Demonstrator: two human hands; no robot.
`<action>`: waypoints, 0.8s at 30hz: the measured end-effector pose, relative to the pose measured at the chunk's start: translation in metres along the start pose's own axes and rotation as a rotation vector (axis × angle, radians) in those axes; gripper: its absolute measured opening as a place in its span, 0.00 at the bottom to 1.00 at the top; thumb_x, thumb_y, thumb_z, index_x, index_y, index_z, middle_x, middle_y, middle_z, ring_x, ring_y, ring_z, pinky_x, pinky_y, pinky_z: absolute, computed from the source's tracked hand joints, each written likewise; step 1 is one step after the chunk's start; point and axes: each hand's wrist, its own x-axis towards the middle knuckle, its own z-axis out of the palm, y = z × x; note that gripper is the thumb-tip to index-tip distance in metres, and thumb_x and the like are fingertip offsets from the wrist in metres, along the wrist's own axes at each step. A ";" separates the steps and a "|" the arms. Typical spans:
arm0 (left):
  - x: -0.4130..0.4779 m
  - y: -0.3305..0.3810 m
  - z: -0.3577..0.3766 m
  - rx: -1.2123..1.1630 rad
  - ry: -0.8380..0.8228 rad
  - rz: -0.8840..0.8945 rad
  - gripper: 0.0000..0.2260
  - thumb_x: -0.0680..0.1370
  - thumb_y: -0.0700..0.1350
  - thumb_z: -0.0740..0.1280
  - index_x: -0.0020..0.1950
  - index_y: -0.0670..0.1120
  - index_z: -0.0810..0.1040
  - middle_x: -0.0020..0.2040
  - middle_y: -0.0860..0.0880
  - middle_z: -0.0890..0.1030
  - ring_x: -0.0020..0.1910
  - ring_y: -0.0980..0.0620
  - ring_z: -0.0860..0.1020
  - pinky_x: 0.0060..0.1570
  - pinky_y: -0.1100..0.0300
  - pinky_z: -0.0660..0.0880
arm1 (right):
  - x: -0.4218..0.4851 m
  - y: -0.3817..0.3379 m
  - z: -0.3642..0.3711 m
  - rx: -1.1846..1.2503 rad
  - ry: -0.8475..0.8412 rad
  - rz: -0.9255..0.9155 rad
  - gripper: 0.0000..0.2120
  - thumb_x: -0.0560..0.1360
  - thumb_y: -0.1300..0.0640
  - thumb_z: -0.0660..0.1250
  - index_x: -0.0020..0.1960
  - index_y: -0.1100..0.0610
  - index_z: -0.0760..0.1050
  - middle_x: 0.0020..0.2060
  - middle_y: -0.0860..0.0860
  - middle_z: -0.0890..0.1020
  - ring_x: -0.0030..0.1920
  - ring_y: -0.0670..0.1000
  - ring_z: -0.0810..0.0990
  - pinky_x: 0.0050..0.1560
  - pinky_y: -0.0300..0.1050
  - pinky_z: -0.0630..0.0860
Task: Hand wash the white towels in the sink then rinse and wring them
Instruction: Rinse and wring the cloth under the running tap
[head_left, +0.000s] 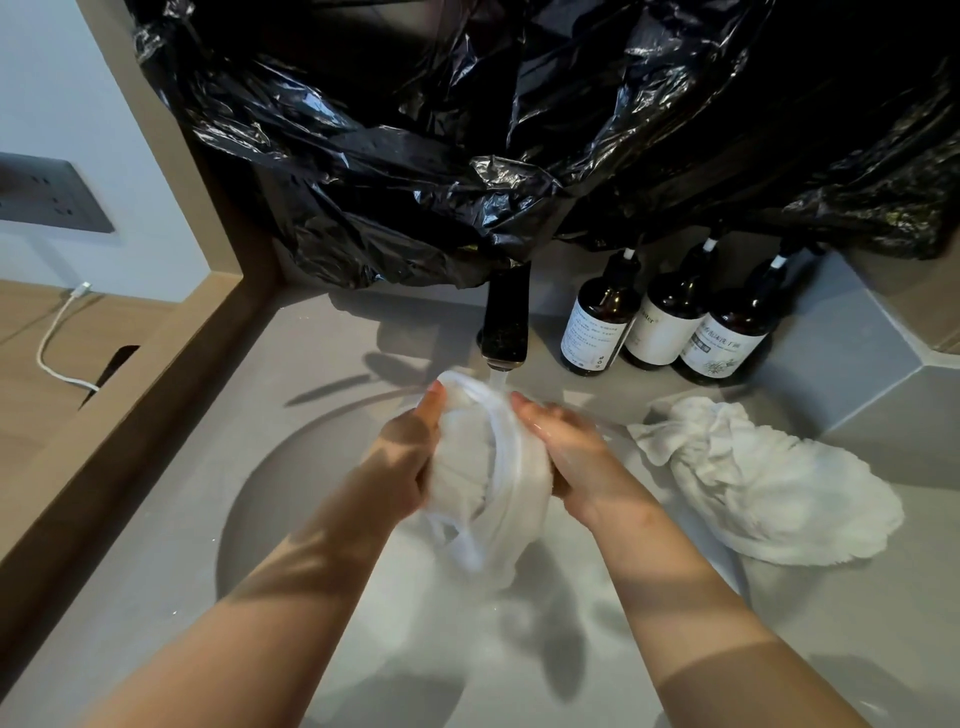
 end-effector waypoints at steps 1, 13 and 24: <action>-0.001 0.001 -0.001 0.025 -0.006 0.001 0.25 0.80 0.61 0.56 0.62 0.43 0.77 0.57 0.41 0.81 0.57 0.42 0.80 0.61 0.45 0.74 | -0.002 -0.003 0.002 0.007 0.056 -0.034 0.12 0.74 0.51 0.70 0.34 0.51 0.74 0.23 0.43 0.77 0.24 0.43 0.75 0.25 0.35 0.67; -0.003 0.013 -0.001 -0.032 0.001 0.112 0.11 0.81 0.51 0.61 0.53 0.44 0.74 0.50 0.43 0.79 0.44 0.47 0.79 0.42 0.54 0.77 | -0.011 -0.030 0.014 0.150 0.202 -0.202 0.07 0.76 0.55 0.67 0.40 0.56 0.76 0.34 0.52 0.80 0.36 0.52 0.78 0.43 0.44 0.76; -0.004 0.002 -0.007 -0.193 -0.115 -0.365 0.32 0.72 0.66 0.62 0.66 0.43 0.69 0.62 0.35 0.70 0.62 0.26 0.68 0.47 0.32 0.69 | -0.017 -0.016 0.012 0.262 0.125 -0.238 0.06 0.75 0.61 0.67 0.39 0.55 0.75 0.31 0.49 0.80 0.34 0.49 0.78 0.41 0.42 0.75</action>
